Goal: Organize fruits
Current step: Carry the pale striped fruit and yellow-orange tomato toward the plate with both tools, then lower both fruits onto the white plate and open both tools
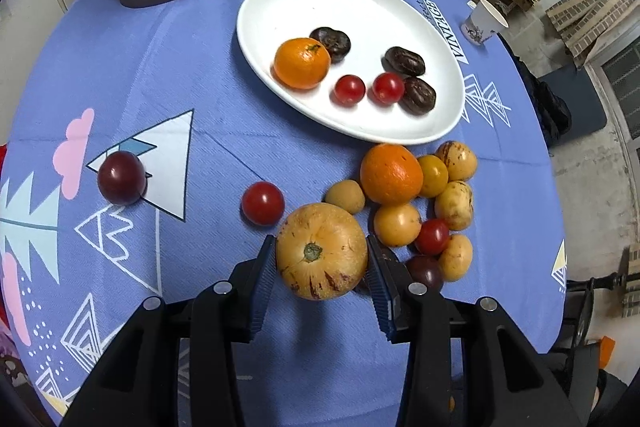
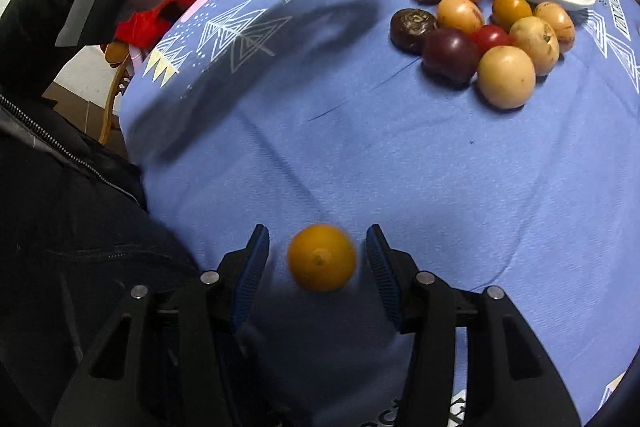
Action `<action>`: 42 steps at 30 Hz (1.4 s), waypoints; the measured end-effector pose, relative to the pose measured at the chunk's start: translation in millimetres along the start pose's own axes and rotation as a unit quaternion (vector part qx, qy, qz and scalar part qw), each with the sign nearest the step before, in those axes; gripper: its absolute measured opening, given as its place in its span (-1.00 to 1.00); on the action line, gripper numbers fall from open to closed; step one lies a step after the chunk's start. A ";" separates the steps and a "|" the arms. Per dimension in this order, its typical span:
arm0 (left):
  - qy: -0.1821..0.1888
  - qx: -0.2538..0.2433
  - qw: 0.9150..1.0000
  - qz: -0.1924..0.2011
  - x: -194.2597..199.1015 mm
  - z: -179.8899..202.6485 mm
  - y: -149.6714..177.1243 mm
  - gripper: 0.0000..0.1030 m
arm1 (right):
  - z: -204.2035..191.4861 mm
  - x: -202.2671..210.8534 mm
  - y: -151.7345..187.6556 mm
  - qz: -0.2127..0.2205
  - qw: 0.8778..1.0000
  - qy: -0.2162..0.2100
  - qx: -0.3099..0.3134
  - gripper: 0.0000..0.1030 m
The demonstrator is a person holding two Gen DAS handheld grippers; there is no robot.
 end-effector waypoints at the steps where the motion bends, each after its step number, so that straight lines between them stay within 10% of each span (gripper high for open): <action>1: 0.000 0.000 1.000 -0.002 -0.5 0.4 1.5 -0.15 | -0.4 -2.1 0.8 -0.005 1.000 0.001 0.001 -0.10; 16: 0.000 0.002 1.000 -0.005 4.4 -0.9 14.3 -0.15 | 17.5 -5.6 -3.2 0.000 0.998 0.057 -0.011 -0.27; 30: -0.012 -0.027 0.998 0.049 31.5 8.4 -37.2 -0.15 | 137.0 105.6 -149.4 0.199 0.966 0.101 -0.128 -0.27; 42: -0.033 -0.035 0.997 0.065 -5.1 2.7 -121.8 -0.15 | 211.9 92.0 -246.1 0.242 0.947 0.127 -0.168 -0.27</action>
Point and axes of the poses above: each gripper's, at about its wrist camera, not at the fingertips, and x roughly against the way its jaws point, z to its right, y to its underside, the point moved 10 cm from there along -x, roughly the way its jaws point, and after that the axes turned 6 degrees about y, right-handed, at the moved point
